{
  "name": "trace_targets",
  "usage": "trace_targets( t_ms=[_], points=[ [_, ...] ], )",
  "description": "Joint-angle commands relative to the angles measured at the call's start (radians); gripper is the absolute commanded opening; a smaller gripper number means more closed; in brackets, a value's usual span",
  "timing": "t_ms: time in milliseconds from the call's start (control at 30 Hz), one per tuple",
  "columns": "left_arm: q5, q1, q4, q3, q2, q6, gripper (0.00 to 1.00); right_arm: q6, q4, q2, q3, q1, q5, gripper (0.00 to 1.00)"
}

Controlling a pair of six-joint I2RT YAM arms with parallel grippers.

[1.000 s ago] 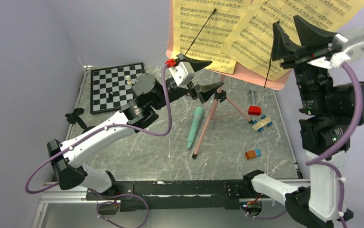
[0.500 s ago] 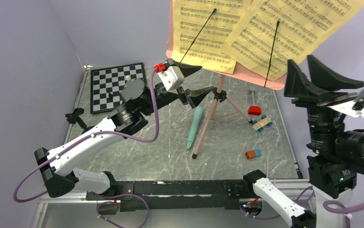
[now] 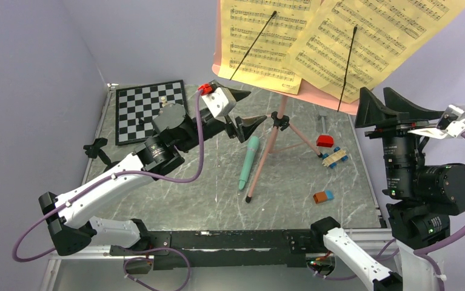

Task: Set up the instrument practice props

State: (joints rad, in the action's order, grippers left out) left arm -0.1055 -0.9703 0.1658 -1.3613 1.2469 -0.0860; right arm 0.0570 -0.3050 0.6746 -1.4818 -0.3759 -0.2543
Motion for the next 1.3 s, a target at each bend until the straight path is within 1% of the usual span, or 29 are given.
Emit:
trace_targets(
  t_ms=[0, 233, 600, 767, 900, 1033, 1133, 1267],
  points=[
    [0.032, -0.004, -0.007, -0.021, -0.027, 0.002, 0.80, 0.033, -0.005, -0.003, 0.014, -0.004, -0.002, 0.61],
    [0.006, -0.004, -0.038, -0.078, -0.001, 0.038, 0.79, 0.038, 0.041, -0.045, 0.064, -0.004, 0.030, 0.62],
    [0.032, -0.004, -0.032, -0.111, 0.015, 0.060, 0.81, 0.025, 0.064, -0.005, 0.047, -0.004, 0.088, 0.62],
    [0.022, 0.000, -0.046, -0.176, 0.060, 0.079, 0.81, 0.024, 0.068, 0.001, 0.047, -0.004, 0.091, 0.62],
    [-0.035, 0.015, -0.080, -0.264, 0.117, 0.133, 0.80, 0.024, 0.055, 0.005, 0.042, -0.004, 0.099, 0.62],
    [-0.092, 0.054, -0.062, -0.299, 0.154, 0.174, 0.80, 0.019, 0.048, 0.002, 0.047, -0.004, 0.096, 0.62],
    [-0.158, 0.098, -0.010, -0.282, 0.156, 0.226, 0.79, 0.014, 0.041, 0.007, 0.038, -0.004, 0.095, 0.63],
    [-0.274, 0.142, 0.101, -0.249, 0.159, 0.256, 0.76, 0.013, 0.025, 0.005, 0.022, -0.004, 0.104, 0.63]
  ],
)
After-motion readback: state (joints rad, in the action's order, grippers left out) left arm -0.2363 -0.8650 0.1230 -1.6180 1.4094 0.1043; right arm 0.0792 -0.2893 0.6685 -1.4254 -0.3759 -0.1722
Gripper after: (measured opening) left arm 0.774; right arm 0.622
